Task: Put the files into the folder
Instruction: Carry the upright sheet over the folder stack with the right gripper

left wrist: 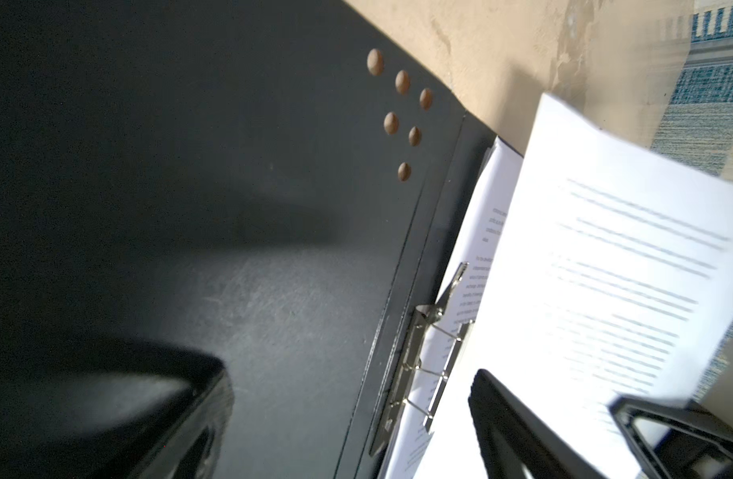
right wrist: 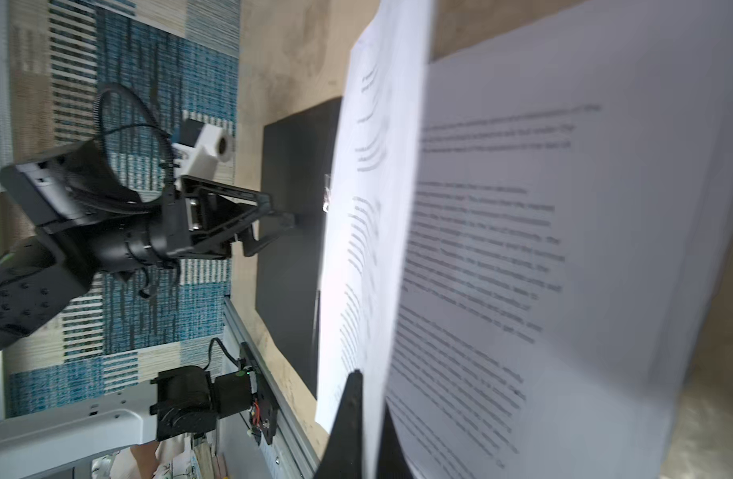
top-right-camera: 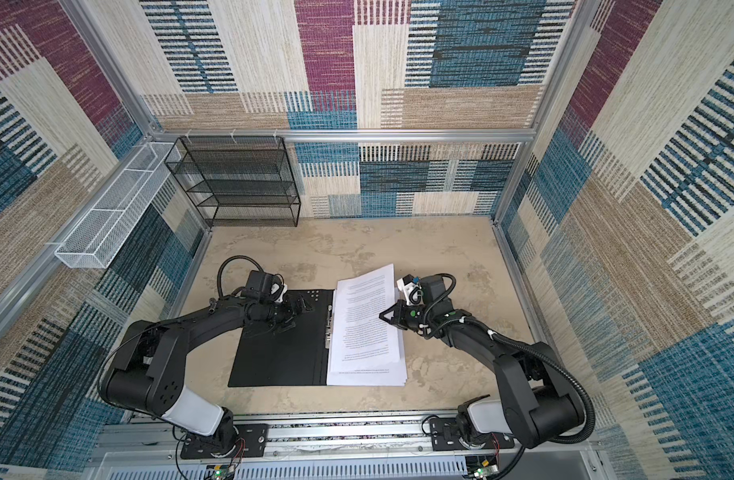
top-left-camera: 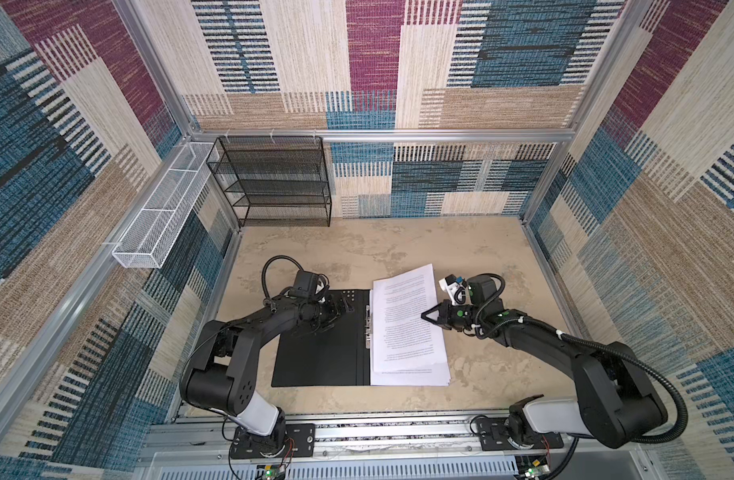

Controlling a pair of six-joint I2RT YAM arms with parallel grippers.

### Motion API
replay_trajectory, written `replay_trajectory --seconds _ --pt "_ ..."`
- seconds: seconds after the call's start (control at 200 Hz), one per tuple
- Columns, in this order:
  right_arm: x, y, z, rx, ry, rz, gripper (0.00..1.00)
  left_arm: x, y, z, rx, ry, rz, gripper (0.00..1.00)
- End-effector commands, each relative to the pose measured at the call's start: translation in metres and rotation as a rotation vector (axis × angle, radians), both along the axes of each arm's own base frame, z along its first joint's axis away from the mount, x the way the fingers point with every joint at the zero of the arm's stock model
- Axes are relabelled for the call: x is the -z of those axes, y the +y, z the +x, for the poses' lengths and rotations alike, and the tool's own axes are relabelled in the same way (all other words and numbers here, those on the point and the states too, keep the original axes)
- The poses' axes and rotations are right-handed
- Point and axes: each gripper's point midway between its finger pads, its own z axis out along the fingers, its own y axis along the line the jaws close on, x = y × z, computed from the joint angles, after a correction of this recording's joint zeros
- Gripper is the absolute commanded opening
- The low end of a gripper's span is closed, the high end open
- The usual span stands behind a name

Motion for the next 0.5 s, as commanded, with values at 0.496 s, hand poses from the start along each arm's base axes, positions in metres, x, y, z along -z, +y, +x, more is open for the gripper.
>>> replay_trajectory --seconds 0.496 --pt "0.030 -0.010 -0.004 -0.032 -0.025 -0.120 0.00 0.030 0.028 -0.028 -0.044 0.139 0.150 0.92"
